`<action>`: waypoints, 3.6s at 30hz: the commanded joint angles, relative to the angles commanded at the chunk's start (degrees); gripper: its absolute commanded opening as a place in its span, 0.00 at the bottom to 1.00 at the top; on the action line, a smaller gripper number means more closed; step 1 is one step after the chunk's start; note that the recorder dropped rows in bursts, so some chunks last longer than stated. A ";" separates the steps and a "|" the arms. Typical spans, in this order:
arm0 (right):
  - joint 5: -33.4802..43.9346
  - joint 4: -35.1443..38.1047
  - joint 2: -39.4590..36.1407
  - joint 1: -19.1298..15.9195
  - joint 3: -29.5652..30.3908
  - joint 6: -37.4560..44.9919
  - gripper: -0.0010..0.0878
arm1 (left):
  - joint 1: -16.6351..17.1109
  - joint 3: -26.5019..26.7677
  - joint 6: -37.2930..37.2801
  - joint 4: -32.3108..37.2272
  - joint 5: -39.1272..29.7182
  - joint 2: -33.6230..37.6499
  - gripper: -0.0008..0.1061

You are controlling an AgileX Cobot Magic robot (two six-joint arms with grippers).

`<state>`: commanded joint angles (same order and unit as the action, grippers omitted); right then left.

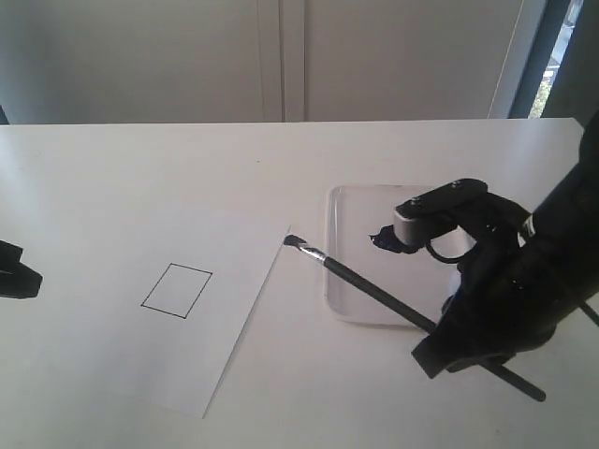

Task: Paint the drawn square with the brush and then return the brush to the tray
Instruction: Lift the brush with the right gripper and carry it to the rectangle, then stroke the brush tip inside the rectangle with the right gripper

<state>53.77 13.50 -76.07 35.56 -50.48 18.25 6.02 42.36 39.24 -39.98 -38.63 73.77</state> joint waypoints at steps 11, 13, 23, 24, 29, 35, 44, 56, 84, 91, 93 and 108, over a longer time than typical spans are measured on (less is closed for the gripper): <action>3.11 0.14 -5.11 6.32 -9.74 5.90 0.01 | 0.00 0.00 0.19 -0.08 0.00 2.38 0.01; 2.44 0.14 -5.74 8.16 -10.70 9.03 0.01 | 0.00 0.00 0.62 -0.57 0.00 3.27 0.01; -3.14 4.33 -13.22 10.21 -11.75 13.76 0.01 | 0.00 0.00 1.88 -1.79 1.91 4.68 0.01; -3.14 4.43 -13.96 10.21 -11.75 14.04 0.01 | 0.00 0.00 1.88 -1.79 2.06 4.79 0.01; -4.51 4.26 -16.14 10.21 -11.75 14.59 0.01 | 0.00 0.00 1.88 -2.26 3.01 7.47 0.01; -5.55 2.95 -18.41 10.21 -11.75 15.19 0.01 | 0.00 0.11 6.77 -8.35 3.40 11.42 0.01; -6.60 2.29 -19.71 10.21 -11.75 15.19 0.01 | -6.24 0.33 2.73 -0.42 9.48 16.44 0.01; -5.36 1.43 -21.05 10.21 -11.75 14.14 0.01 | -6.76 0.44 -3.49 5.06 14.95 20.65 0.01; -9.72 -3.41 -23.44 13.51 -11.75 14.30 0.01 | -6.76 0.44 -3.37 4.30 16.17 24.59 0.01; -11.56 -10.92 -23.44 14.71 -11.75 8.52 0.01 | -6.76 0.44 -3.37 4.30 16.17 24.59 0.01; -11.91 -10.92 -23.44 14.69 -11.75 8.52 0.01 | -6.76 0.44 -3.37 4.30 16.17 24.59 0.01; -13.13 -11.83 -26.06 14.69 -11.75 7.98 0.01 | -6.76 0.44 -3.37 4.30 16.04 24.59 0.01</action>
<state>40.64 1.67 -102.14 50.25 -62.23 26.22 -0.74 42.80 35.87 -35.69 -22.59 98.36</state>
